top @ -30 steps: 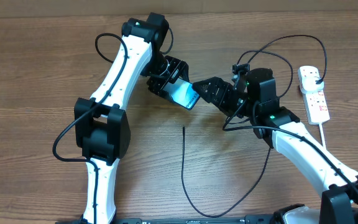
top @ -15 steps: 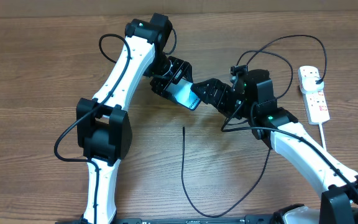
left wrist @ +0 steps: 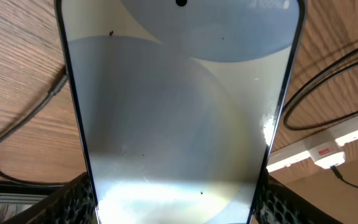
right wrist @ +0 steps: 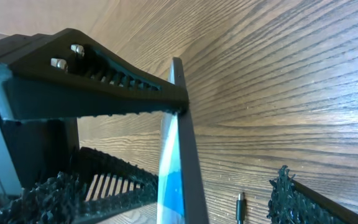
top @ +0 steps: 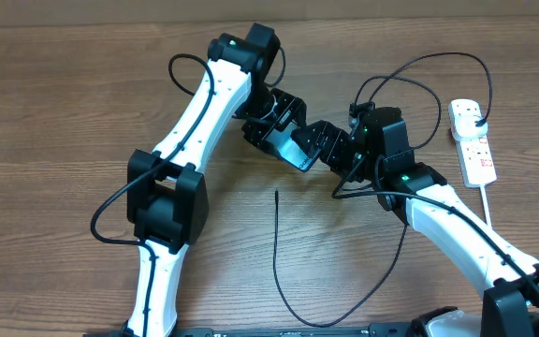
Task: Plug charger to phone and switch on socket
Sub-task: 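Bring the left-held phone toward the right gripper and grasp its edge, then release the phone from the left gripper, keeping it in the right gripper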
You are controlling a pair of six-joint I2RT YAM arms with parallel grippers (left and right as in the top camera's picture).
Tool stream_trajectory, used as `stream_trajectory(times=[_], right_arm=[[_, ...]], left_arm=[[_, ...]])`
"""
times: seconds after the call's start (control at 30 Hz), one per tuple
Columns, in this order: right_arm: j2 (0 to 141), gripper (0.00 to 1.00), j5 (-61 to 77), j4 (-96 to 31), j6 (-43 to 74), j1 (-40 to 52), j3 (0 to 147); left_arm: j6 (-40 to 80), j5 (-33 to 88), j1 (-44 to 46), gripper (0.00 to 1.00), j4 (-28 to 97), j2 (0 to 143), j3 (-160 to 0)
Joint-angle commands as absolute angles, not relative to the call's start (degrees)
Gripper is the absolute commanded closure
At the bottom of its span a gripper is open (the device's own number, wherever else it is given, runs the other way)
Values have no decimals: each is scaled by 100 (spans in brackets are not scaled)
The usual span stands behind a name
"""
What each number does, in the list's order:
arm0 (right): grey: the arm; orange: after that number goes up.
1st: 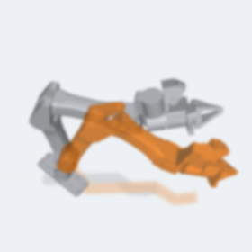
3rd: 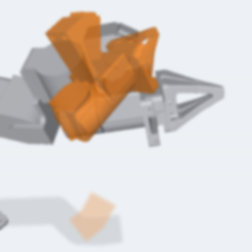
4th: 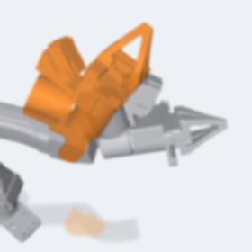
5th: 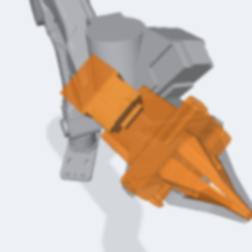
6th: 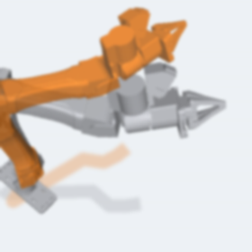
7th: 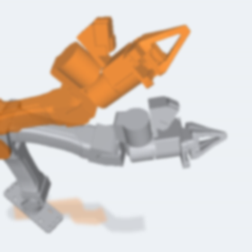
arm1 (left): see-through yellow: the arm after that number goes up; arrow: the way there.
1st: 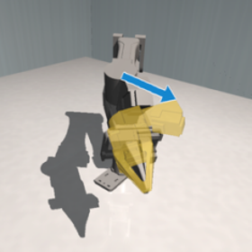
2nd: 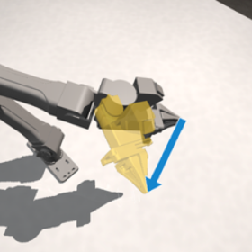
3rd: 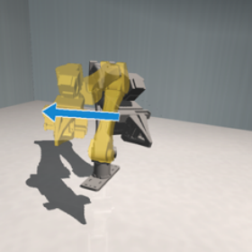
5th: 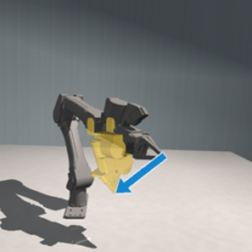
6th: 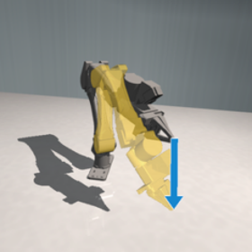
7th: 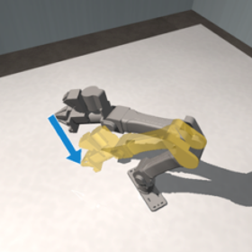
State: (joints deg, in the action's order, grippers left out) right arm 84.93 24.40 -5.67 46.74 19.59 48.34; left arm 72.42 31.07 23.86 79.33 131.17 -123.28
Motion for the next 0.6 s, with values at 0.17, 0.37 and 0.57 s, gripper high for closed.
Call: stream_trajectory(times=[0.17,0.37,0.57], right_arm=[[8510,0,2143,-701,4668,1992,4915],[8510,13,2145,-701,4670,1992,4915],[8510,23,2145,-701,4670,1992,4915]], left_arm=[[7592,3269,2541,96,7859,13102,-12516],[7697,3444,2569,96,7828,13102,-12516],[7721,3559,2606,96,7730,13102,-12516]])
